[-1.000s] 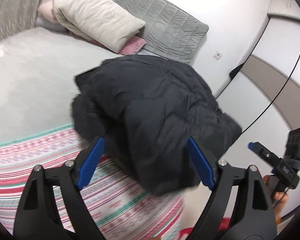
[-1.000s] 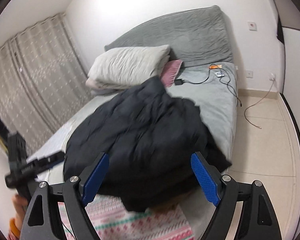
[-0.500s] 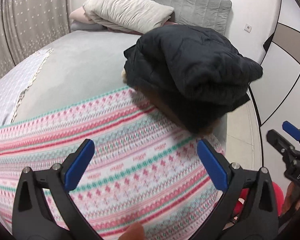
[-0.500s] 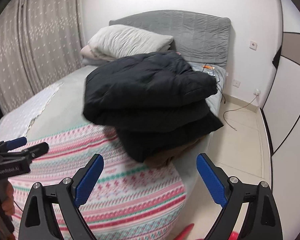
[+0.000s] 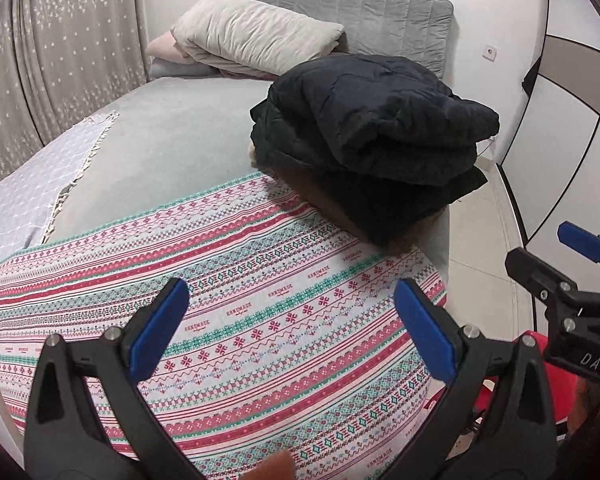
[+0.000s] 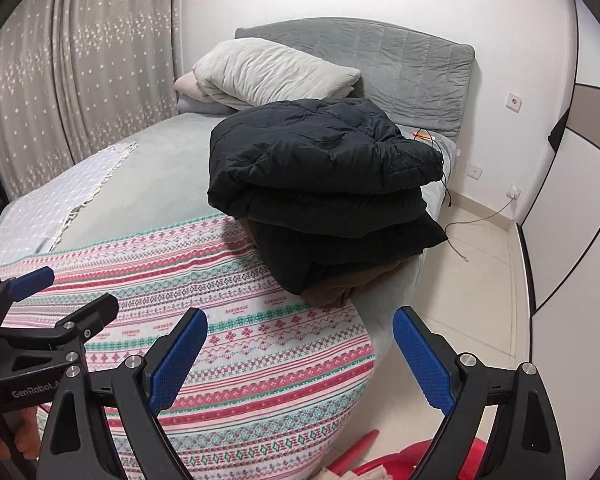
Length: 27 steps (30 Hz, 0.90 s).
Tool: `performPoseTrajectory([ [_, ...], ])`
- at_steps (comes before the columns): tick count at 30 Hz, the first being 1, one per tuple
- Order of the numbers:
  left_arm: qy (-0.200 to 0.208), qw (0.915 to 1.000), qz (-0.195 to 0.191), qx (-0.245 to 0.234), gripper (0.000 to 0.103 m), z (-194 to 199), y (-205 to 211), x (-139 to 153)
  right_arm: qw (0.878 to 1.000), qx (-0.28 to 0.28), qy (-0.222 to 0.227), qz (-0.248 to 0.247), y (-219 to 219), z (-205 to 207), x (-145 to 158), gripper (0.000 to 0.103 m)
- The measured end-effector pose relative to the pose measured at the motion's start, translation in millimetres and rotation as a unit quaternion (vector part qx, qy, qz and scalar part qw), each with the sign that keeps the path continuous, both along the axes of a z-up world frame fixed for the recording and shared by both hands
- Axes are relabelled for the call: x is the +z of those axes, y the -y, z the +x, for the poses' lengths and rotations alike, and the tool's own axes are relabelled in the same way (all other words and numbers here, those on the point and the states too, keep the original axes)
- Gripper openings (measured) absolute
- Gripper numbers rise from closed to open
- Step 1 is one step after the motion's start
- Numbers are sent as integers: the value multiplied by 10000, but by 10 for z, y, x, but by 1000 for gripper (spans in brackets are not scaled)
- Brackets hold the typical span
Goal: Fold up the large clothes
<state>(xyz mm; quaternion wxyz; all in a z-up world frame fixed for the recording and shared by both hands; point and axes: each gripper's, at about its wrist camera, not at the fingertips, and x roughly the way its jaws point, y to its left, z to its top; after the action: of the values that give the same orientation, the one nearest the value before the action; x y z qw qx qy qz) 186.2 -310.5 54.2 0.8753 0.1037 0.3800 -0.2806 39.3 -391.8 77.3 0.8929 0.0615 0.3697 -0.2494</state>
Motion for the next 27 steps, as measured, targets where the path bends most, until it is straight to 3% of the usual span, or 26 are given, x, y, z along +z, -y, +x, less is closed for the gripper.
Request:
performPoseTrajectory([
  [27, -86, 9999, 65, -89, 102, -20, -15, -14, 10000, 40, -41, 68, -88, 19, -19, 95],
])
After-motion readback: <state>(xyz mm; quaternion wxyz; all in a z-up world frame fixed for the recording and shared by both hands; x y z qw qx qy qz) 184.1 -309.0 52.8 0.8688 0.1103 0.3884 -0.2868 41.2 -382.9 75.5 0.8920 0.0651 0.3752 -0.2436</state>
